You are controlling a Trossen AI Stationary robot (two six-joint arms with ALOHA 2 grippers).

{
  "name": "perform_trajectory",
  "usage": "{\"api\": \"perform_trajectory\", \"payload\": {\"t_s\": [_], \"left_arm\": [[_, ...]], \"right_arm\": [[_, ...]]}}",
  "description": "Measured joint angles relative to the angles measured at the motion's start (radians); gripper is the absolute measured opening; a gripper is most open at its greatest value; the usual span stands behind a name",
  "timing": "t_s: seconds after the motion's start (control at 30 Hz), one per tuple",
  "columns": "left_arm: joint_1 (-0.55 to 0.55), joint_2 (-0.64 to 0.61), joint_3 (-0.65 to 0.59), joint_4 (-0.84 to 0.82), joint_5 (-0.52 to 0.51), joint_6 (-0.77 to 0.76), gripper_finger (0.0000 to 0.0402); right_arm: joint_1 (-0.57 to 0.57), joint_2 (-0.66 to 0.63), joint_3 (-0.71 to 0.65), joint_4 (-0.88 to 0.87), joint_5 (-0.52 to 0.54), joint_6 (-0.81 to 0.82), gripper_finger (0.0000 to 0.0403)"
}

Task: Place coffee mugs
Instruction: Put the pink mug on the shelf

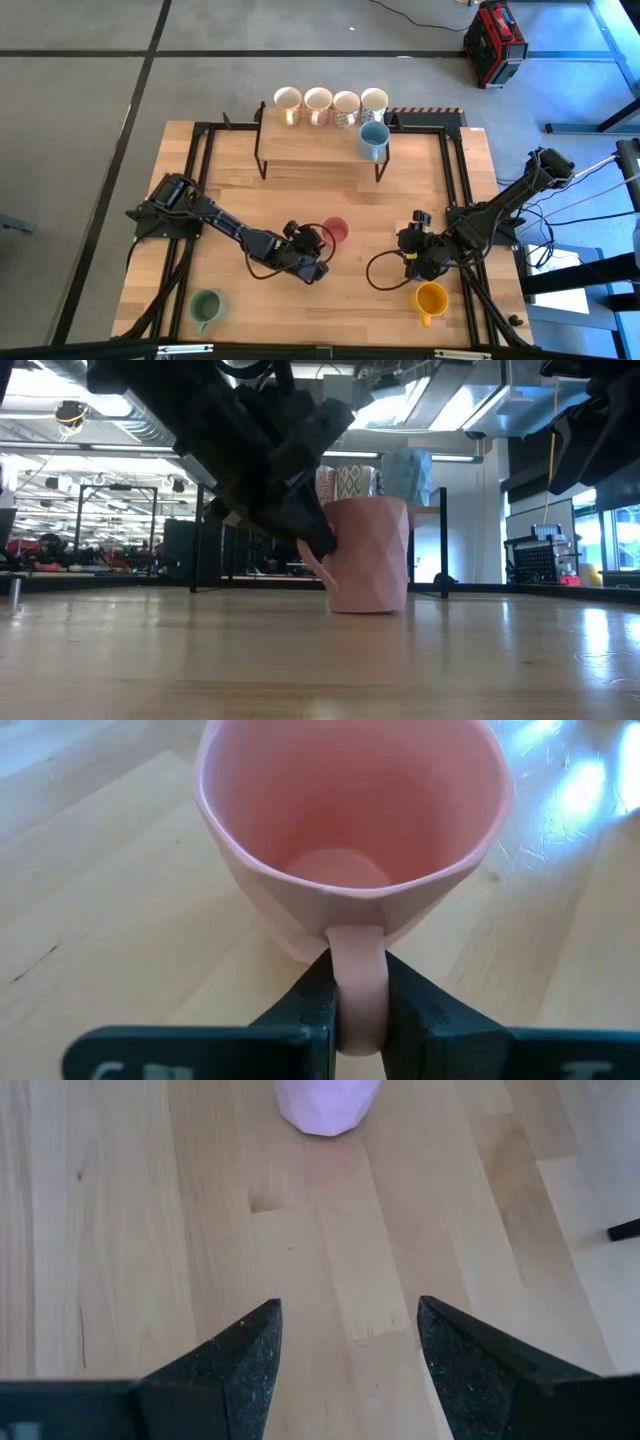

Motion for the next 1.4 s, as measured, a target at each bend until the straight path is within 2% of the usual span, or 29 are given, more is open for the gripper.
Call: {"api": "perform_trajectory", "payload": {"t_s": [0.2, 0.37, 0.63, 0.83, 0.93, 1.1, 1.23, 1.4], "left_arm": [[0.002, -0.066, 0.0, -0.027, 0.046, -0.01, 0.0037], [0.039, -0.184, 0.082, -0.214, 0.024, -0.007, 0.0037], [0.146, -0.237, 0.289, -0.553, 0.011, 0.094, 0.0037], [0.198, -0.237, 0.378, -0.588, -0.016, 0.104, 0.0037], [0.211, -0.236, 0.426, -0.61, -0.079, 0.038, 0.0037], [0.24, -0.155, 0.55, -0.729, -0.19, -0.12, 0.0037], [0.26, -0.038, 0.732, -0.88, -0.202, -0.228, 0.0037], [0.308, 0.107, 0.943, -1.033, -0.236, -0.312, 0.0037]], "right_arm": [[0.0, -0.007, 0.003, -0.012, 0.015, -0.023, 0.0223], [-0.028, -0.056, 0.065, -0.09, 0.084, -0.06, 0.0223], [-0.166, -0.26, 0.151, -0.127, 0.15, -0.177, 0.0223], [-0.301, -0.442, 0.178, -0.155, 0.141, -0.364, 0.0223], [-0.361, -0.522, 0.181, -0.151, 0.141, -0.471, 0.0223], [-0.446, -0.638, 0.18, -0.151, 0.14, -0.636, 0.0223], [-0.488, -0.704, 0.18, -0.151, 0.118, -0.74, 0.0223], [-0.506, -0.748, 0.18, -0.156, 0.096, -0.782, 0.0223]]}}
